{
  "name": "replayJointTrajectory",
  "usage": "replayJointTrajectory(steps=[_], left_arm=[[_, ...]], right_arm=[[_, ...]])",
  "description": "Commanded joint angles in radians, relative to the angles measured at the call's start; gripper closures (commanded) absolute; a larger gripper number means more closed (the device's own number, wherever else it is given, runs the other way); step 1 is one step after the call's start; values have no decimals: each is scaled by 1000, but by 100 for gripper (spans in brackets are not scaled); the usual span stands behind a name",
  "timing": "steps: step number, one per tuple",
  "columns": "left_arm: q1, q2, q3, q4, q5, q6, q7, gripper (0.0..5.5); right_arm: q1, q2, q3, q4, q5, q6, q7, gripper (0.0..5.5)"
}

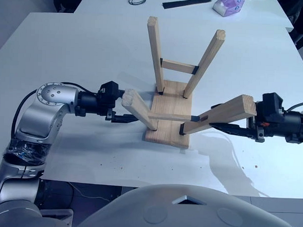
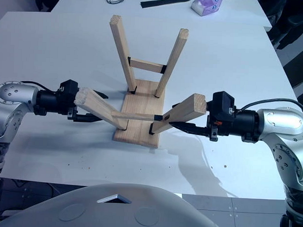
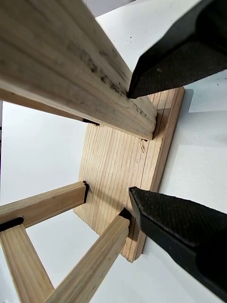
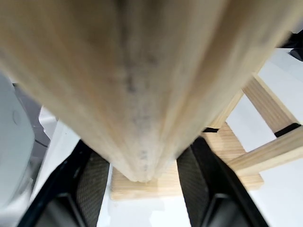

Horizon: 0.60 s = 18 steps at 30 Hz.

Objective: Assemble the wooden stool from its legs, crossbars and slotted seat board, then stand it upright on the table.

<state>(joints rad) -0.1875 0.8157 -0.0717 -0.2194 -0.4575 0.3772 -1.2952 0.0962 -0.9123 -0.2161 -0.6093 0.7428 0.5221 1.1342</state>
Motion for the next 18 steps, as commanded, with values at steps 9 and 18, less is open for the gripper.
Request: replayJointTrajectory(steps=[9, 18], left_arm=[[-29, -19, -29, -14, 2, -3, -4, 202], [-38, -37, -45, -44, -13, 8, -5, 202]], right_arm=[[-49, -10, 100, 26, -77, -43, 11, 348], [-78, 5, 172, 81, -105, -65, 12, 348]])
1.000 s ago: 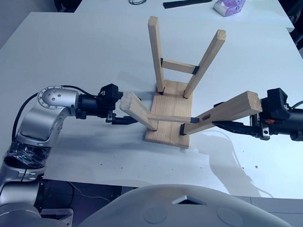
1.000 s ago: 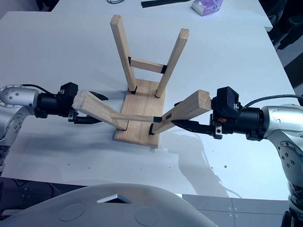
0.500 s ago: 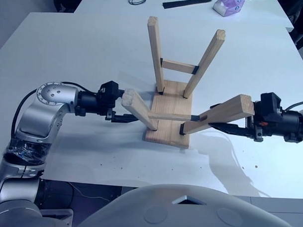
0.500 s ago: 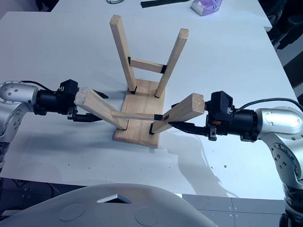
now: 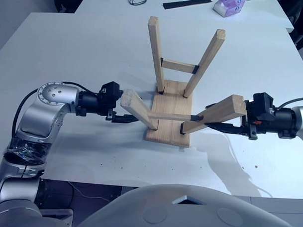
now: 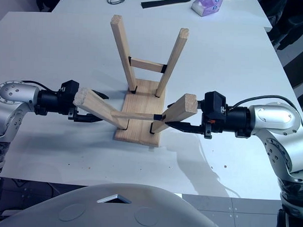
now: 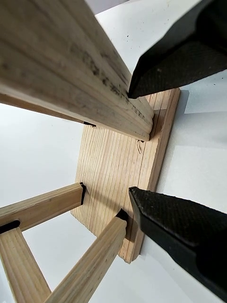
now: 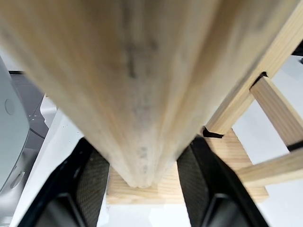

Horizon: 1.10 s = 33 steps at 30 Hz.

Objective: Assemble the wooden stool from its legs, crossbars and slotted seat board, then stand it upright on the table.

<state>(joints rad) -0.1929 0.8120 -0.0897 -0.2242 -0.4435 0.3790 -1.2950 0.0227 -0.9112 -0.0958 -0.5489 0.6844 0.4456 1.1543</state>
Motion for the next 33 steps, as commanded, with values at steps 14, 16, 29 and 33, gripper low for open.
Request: replayJointTrajectory(steps=[14, 16, 29, 33], left_arm=[[-80, -82, -66, -103, -43, 68, 18, 202], [-68, -84, -74, -114, -39, 68, 19, 202], [-122, -159, -173, -83, 29, 77, 32, 202], [-183, -202, -199, -67, 50, 98, 46, 202]], right_arm=[[-73, 29, 192, 34, -107, -1, 1, 348], [-86, 32, 224, 45, -138, -3, 1, 348], [-235, 66, 381, 123, -201, 7, 62, 348], [-259, 93, 419, 158, -211, 9, 64, 348]])
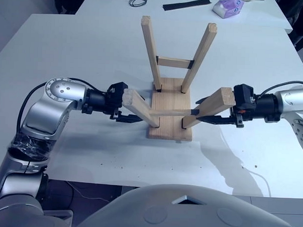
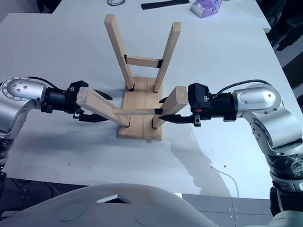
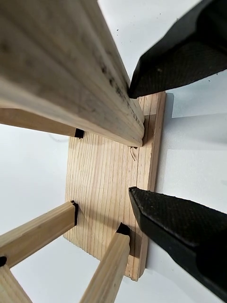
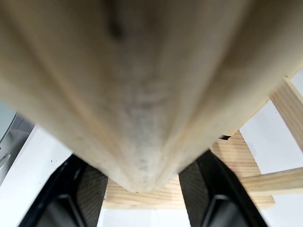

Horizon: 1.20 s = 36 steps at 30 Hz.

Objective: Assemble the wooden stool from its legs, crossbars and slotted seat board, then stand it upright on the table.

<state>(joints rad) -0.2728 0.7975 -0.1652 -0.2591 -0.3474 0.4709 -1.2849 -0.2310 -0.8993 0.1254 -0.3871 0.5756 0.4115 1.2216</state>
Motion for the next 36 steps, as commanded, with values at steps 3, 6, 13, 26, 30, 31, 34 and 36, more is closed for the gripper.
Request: replayJointTrajectory(steps=[3, 6, 13, 26, 30, 31, 34, 36], left_arm=[[-142, -218, -129, -34, -45, 38, 44, 202], [-168, -238, -132, -27, -38, 56, 45, 202], [-174, -263, -160, -28, -13, 60, 38, 202], [-89, -191, -110, 58, 81, -33, 10, 202], [-47, -174, -99, 77, 93, -68, 19, 202], [-38, -172, -98, 78, 94, -73, 21, 202], [-22, -167, -97, 79, 95, -88, 20, 202], [-15, -163, -94, 80, 95, -96, 22, 202]], right_arm=[[3, 90, 220, 7, -113, 41, -6, 348], [19, 90, 227, 4, -118, 40, -11, 348], [40, 78, 229, 4, -119, 37, -9, 348], [64, 95, 192, -38, -59, 59, -63, 348], [48, 121, 179, -32, -62, 62, -104, 348], [46, 126, 182, -25, -71, 60, -114, 348], [45, 137, 189, -13, -102, 52, -138, 306], [40, 144, 190, -1, -127, 44, -152, 278]])
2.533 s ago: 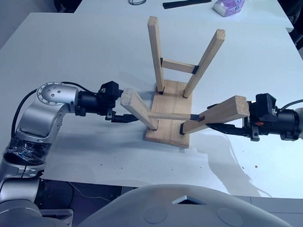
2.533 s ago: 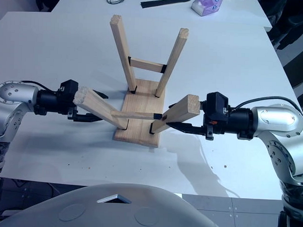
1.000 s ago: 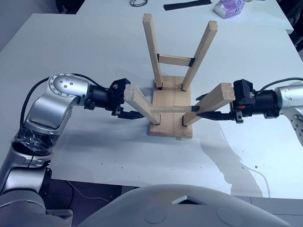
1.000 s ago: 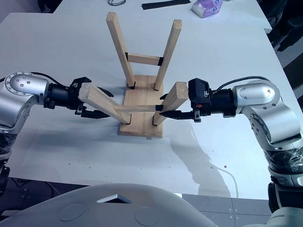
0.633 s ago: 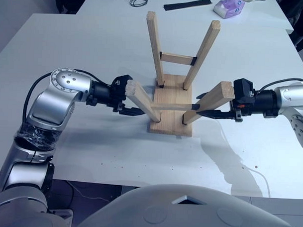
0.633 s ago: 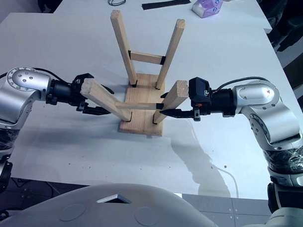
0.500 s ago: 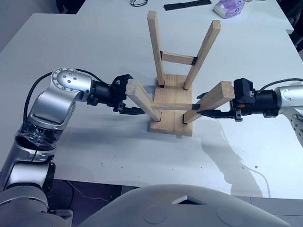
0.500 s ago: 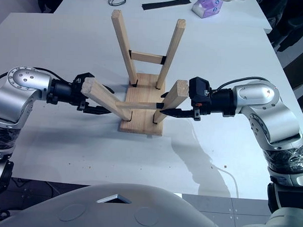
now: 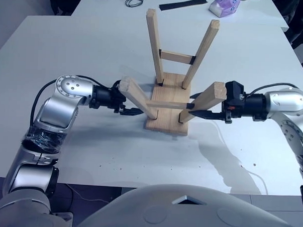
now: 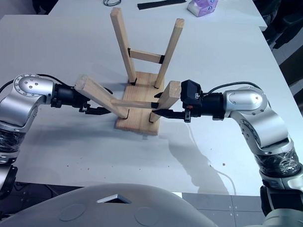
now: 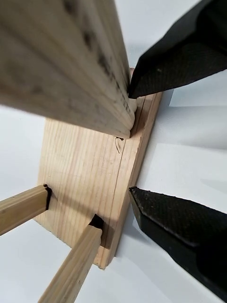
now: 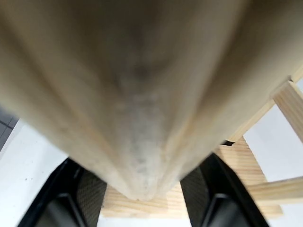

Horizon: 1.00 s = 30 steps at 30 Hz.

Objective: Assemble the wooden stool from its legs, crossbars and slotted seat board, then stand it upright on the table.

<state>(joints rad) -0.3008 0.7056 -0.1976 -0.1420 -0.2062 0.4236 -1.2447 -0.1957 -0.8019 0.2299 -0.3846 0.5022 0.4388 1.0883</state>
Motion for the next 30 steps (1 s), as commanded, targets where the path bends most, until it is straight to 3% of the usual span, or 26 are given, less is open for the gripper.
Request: replayJointTrajectory(steps=[1, 5, 16, 25, 30], left_arm=[[15, -69, -60, -35, -45, -52, -16, 202], [26, -61, -60, -30, -36, -75, -17, 202], [48, -11, -25, -34, -35, -106, -8, 202], [45, 78, 7, 73, 14, -227, -38, 202], [79, 136, 36, 161, 67, -347, -16, 202]], right_arm=[[1, 51, 85, 5, -67, 12, -23, 268], [-5, 56, 89, 37, -115, -11, -25, 215], [59, 13, 59, 128, -246, -128, -14, 215], [122, 12, 7, 161, -263, -185, -25, 67], [166, -15, -57, 121, -231, -174, -22, 29]])
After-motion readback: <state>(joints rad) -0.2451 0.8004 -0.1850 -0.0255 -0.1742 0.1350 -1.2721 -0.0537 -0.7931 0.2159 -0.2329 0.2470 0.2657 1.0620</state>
